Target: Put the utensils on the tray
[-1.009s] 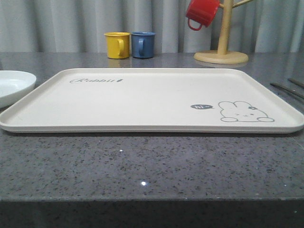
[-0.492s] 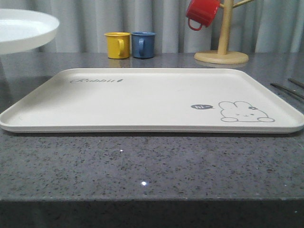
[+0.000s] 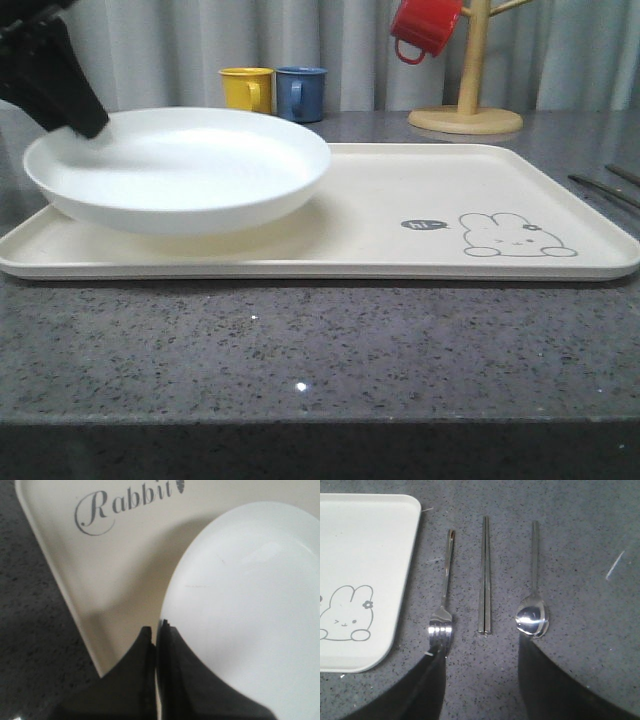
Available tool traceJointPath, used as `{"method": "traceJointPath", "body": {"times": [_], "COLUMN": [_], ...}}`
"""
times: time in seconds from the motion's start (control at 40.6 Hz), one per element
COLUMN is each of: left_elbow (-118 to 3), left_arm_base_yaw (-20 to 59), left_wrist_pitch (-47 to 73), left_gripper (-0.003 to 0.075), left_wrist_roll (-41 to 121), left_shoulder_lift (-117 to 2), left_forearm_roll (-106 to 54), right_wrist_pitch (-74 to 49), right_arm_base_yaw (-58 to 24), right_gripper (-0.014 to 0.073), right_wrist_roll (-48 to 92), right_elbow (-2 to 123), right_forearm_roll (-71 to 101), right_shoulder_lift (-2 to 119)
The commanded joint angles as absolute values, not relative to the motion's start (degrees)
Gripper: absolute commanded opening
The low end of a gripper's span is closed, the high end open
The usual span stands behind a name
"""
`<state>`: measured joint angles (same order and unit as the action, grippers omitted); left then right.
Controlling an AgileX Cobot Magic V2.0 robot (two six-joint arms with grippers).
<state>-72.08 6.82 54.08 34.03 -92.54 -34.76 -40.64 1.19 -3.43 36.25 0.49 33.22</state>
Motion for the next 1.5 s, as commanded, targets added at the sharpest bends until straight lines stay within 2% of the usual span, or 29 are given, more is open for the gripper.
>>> {"method": "traceJointPath", "body": {"times": [0.0,0.222,0.271,0.418,0.492,0.689,0.886,1.034,1.132,1.305,1.477], "left_elbow": [-74.2,-75.1,-75.1,-75.1,-75.1,-75.1,-74.4,-70.4,-65.7,-58.2,-53.7], "left_arm_base_yaw": [7.9,7.9,7.9,7.9,7.9,11.3,22.9,33.8,38.2,40.5,40.5], "left_wrist_pitch": [49.6,47.6,47.6,48.9,49.2,52.3,56.3,55.0,51.5,44.7,43.5], "left_gripper": [-0.0018,-0.0008,0.0046,0.0384,0.0434,0.0419,0.0419,0.0419,0.0419,0.0419,0.0419], "left_wrist_roll": [33.9,32.4,32.4,32.4,32.4,32.4,25.2,11.6,7.9,7.2,7.2], "left_shoulder_lift": [-93.0,-96.4,-96.4,-96.1,-94.8,-86.0,-77.1,-68.6,-62.4,-52.5,-45.9], "left_forearm_roll": [-37.1,-37.1,-37.1,-37.1,-36.7,-31.8,-16.9,-0.6,1.3,0.0,0.0], "right_wrist_pitch": [-36.8,-36.8,-36.8,-36.8,-36.8,-36.8,-36.8,-36.8,-36.8,-36.8,-36.8], "right_arm_base_yaw": [1.2,1.2,1.2,1.2,1.2,1.2,1.2,1.2,1.2,1.2,1.2], "right_gripper": [0.0371,0.0371,0.0371,0.0371,0.0371,0.0371,0.0371,0.0371,0.0371,0.0371,0.0371], "right_wrist_roll": [-3.2,-3.2,-3.2,-3.2,-3.2,-3.2,-3.2,-3.2,-3.2,-3.2,-3.2], "right_elbow": [37.8,37.8,37.8,37.8,37.8,37.8,37.8,37.8,37.8,37.8,37.8], "right_forearm_roll": [0.4,0.4,0.4,0.4,0.4,0.4,0.4,0.4,0.4,0.4,0.4], "right_shoulder_lift": [33.8,33.8,33.8,33.8,33.8,33.8,33.8,33.8,33.8,33.8,33.8]}}
